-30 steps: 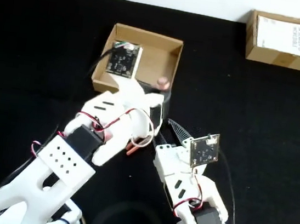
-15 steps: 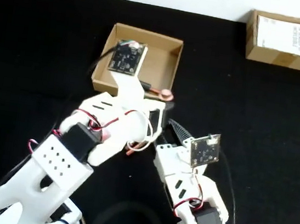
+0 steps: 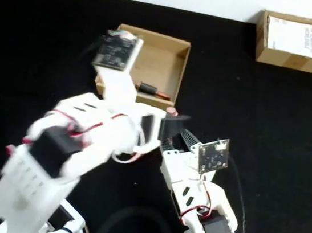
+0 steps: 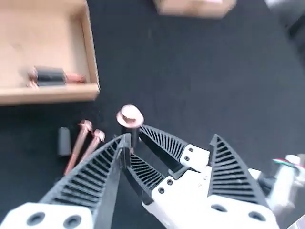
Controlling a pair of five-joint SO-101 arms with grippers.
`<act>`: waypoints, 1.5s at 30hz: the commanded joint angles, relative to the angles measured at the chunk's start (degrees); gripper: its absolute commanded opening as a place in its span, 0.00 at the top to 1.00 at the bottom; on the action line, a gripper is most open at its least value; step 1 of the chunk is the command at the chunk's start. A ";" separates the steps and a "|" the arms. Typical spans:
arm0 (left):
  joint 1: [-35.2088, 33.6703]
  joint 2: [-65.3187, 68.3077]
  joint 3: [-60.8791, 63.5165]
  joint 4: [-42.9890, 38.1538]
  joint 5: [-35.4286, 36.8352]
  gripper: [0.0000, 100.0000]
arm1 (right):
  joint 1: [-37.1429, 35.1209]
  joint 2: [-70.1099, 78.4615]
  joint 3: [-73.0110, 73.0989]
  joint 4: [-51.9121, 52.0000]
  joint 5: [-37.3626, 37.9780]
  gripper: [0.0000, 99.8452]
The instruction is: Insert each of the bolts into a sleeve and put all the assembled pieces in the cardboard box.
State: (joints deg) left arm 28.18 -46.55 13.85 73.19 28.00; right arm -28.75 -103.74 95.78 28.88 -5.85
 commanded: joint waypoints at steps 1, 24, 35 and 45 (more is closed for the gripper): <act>-8.84 -4.88 -5.23 0.09 -0.18 0.88 | 1.36 -0.40 -5.49 7.34 -4.57 0.99; -40.04 -40.22 74.51 -42.73 -6.07 0.99 | 2.51 70.46 -61.14 14.99 16.00 0.99; -38.11 -50.33 83.82 -42.81 -5.98 0.99 | 0.75 100.09 -84.70 15.08 33.32 0.99; -35.30 -50.42 83.82 -42.55 -6.07 0.99 | -0.40 123.65 -101.23 14.90 44.57 0.99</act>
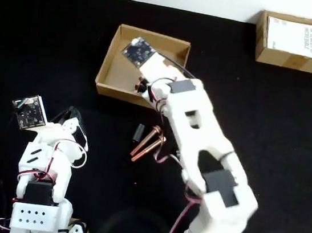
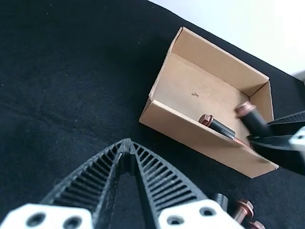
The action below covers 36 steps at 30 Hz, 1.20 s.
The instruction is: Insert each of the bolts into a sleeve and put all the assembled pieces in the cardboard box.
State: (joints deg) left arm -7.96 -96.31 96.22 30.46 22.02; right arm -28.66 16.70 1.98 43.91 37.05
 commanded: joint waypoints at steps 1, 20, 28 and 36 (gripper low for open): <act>0.84 -0.66 1.45 0.18 -0.09 0.99 | -0.40 4.97 -9.27 -0.13 1.76 0.99; 0.84 -0.75 1.36 0.26 -0.35 0.99 | 0.22 12.53 -24.57 22.55 10.90 0.83; 0.84 -0.48 1.36 0.26 -0.35 0.99 | 0.57 5.58 -33.71 32.84 4.92 0.85; 0.84 -0.22 1.36 0.18 -0.35 0.99 | 0.48 -6.81 -32.66 57.27 -0.44 0.93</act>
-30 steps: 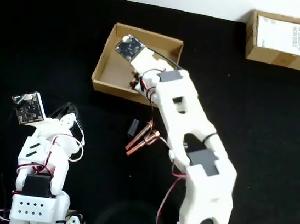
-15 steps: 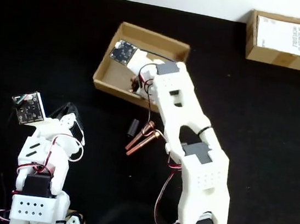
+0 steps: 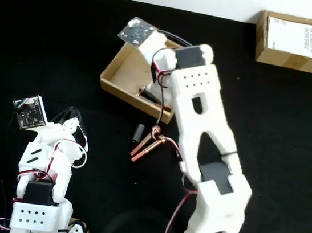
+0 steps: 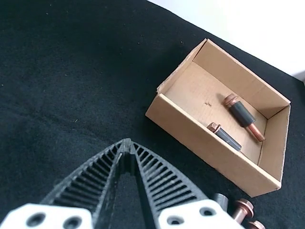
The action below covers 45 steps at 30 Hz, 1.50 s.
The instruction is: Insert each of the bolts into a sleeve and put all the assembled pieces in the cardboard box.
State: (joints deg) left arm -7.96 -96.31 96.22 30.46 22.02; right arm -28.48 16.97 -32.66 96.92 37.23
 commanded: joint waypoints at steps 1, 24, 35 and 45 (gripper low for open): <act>0.75 -0.22 1.36 0.18 -0.35 0.99 | 1.01 -9.45 5.23 4.35 -0.44 0.93; -0.84 -0.66 1.36 0.18 -0.35 0.99 | 5.93 -18.33 61.41 -30.99 14.95 0.82; -0.84 -0.75 1.36 0.26 -0.44 0.99 | 8.75 -5.23 49.27 -26.59 14.95 0.82; -0.84 -5.49 1.10 5.01 -0.18 0.99 | 10.77 -0.04 48.75 -24.13 14.95 1.00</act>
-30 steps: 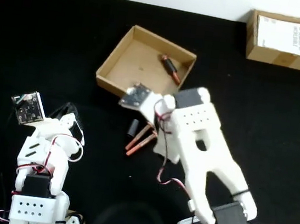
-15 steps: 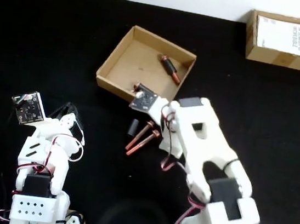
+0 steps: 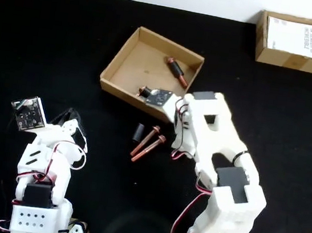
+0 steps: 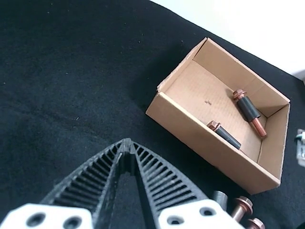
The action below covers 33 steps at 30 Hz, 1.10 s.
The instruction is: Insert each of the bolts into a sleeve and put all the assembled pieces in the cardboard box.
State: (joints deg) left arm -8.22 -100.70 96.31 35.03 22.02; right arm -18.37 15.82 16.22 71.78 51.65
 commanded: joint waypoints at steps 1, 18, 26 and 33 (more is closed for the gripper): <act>-0.57 -1.10 1.01 0.44 -0.18 0.99 | 0.66 1.54 -0.13 1.01 0.53 0.99; -0.13 -0.92 1.01 0.88 0.00 0.99 | 1.98 -19.91 -33.54 21.93 -26.46 0.99; -0.22 -1.19 1.01 14.07 -0.53 0.99 | 2.24 -39.96 -23.69 29.05 -47.82 0.99; -0.13 -1.01 -5.58 22.33 -10.46 0.99 | 3.65 -62.11 -2.07 21.23 -56.79 0.99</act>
State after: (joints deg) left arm -8.40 -101.67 95.43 54.90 15.08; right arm -16.79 -37.10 5.93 96.92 -2.42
